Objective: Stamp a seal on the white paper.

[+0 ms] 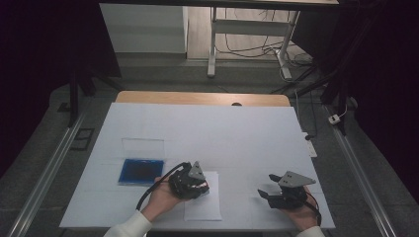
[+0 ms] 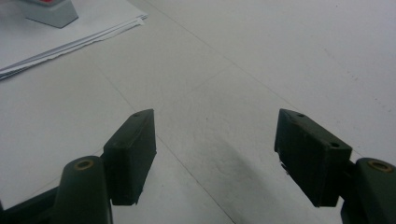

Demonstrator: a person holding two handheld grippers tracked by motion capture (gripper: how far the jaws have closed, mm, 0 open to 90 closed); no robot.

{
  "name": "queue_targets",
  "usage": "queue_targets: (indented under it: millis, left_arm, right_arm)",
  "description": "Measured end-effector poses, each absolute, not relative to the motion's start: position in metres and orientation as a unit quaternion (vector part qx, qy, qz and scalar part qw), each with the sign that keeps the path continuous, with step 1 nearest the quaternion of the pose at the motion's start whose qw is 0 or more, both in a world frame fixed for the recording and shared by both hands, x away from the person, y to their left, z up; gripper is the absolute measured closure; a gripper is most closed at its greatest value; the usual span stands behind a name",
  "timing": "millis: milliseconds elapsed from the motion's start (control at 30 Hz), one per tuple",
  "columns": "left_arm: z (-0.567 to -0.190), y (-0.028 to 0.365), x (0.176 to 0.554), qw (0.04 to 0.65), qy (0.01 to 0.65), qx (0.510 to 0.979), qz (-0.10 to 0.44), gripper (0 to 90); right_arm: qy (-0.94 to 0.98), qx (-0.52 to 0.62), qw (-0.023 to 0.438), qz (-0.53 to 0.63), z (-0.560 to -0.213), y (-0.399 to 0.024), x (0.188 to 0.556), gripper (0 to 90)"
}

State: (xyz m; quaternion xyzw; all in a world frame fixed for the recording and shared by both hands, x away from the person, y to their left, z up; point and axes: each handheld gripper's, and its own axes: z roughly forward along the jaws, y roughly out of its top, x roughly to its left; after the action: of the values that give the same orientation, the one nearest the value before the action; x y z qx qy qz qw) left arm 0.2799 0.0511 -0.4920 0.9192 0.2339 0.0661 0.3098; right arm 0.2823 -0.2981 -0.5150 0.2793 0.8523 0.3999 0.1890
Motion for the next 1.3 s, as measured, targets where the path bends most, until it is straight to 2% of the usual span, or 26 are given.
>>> queue_targets:
  millis: [1300]
  left_arm:
    - [-0.4961,0.0458,0.2792,0.288,0.228,0.927,0.071,71.2]
  right_arm:
    - [0.854,0.280,0.188,0.397,-0.5153,-0.2973,0.2815,28.9]
